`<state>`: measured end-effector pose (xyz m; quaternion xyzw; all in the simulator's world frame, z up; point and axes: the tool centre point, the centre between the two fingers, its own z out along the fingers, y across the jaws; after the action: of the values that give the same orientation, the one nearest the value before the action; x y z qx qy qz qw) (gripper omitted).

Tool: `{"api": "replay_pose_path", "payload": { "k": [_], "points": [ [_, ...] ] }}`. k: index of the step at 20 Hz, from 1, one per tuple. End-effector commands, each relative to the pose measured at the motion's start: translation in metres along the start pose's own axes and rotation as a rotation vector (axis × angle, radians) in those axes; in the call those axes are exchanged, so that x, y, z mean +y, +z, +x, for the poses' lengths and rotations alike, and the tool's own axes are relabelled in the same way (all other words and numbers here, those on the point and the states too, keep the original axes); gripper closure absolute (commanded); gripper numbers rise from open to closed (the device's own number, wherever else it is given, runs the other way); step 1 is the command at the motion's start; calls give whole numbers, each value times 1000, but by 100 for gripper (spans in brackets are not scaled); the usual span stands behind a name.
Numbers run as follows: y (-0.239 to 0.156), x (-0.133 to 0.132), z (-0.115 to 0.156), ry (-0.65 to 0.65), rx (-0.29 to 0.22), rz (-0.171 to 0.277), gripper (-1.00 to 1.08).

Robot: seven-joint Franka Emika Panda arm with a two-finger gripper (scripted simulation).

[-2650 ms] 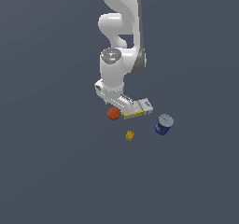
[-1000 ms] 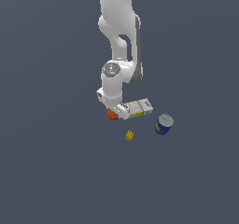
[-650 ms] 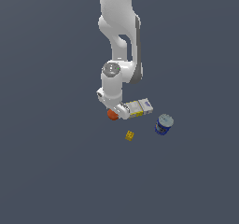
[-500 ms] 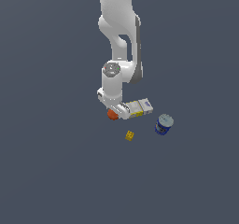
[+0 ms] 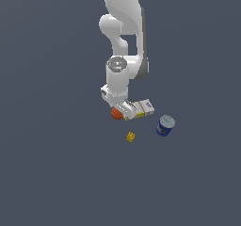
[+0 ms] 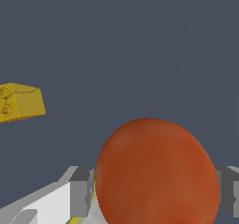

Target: Pick up a designated object from a clutter of objects.

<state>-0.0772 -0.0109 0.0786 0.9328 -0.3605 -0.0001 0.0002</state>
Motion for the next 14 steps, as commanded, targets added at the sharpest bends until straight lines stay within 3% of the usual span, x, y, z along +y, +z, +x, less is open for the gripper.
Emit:
{"api": "replay_pose_path", "payload": {
  "k": [1, 14],
  "points": [
    [-15, -10, -3, 0, 2, 1, 108],
    [-124, -82, -26, 1, 3, -1, 108]
  ]
}}
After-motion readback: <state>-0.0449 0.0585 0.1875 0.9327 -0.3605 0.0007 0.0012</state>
